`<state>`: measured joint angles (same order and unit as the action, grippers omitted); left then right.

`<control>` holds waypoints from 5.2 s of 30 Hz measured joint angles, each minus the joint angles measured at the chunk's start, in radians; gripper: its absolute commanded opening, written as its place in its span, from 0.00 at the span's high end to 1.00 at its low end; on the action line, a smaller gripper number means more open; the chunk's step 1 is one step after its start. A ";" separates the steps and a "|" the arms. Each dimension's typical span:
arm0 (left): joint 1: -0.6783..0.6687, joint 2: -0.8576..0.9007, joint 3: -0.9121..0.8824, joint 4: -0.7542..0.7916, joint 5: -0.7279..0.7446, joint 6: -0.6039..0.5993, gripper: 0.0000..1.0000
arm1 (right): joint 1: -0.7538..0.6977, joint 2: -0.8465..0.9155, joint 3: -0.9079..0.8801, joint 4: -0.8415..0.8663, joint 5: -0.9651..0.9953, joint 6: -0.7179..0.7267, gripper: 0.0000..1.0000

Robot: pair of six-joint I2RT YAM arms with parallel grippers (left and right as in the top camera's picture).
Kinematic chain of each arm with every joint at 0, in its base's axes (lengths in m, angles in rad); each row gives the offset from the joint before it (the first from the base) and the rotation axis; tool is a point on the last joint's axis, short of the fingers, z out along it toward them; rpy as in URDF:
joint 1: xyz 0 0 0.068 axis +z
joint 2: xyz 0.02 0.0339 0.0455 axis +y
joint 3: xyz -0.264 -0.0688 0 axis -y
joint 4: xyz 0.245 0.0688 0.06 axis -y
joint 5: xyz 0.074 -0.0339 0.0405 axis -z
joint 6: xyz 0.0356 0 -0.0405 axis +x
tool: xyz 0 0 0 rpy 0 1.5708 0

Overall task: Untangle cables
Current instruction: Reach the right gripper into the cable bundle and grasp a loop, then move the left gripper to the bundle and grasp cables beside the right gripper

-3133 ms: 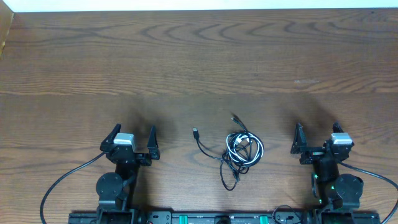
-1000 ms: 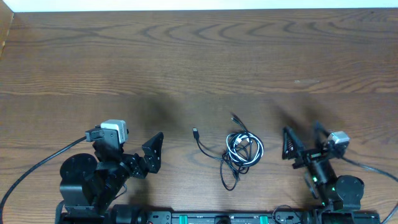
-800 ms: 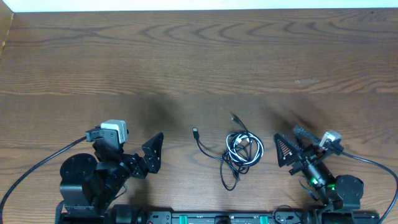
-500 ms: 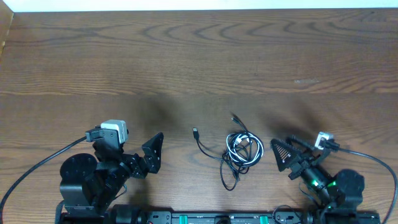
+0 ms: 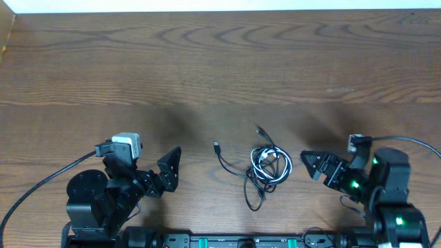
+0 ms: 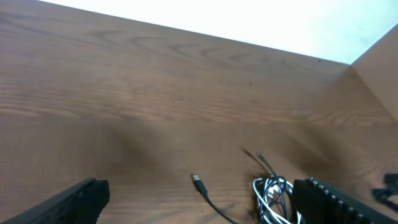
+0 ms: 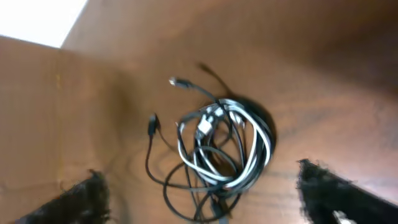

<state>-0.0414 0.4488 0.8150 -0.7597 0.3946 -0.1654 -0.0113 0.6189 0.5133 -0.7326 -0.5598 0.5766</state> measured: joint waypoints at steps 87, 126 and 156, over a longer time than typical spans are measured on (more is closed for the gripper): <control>0.000 0.000 0.000 0.003 0.000 0.000 0.02 | 0.331 0.518 0.195 0.715 0.059 -0.015 0.99; 0.000 0.341 -0.079 0.002 0.239 -1.170 0.00 | 0.335 0.518 0.195 0.705 0.097 0.329 0.99; -0.145 0.733 -0.083 0.502 0.344 -1.261 0.92 | 0.411 0.518 0.195 0.564 0.255 0.271 0.99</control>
<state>-0.1860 1.1820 0.7322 -0.2581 0.7391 -1.4261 0.3996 1.1370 0.7078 -0.1684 -0.3046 0.8474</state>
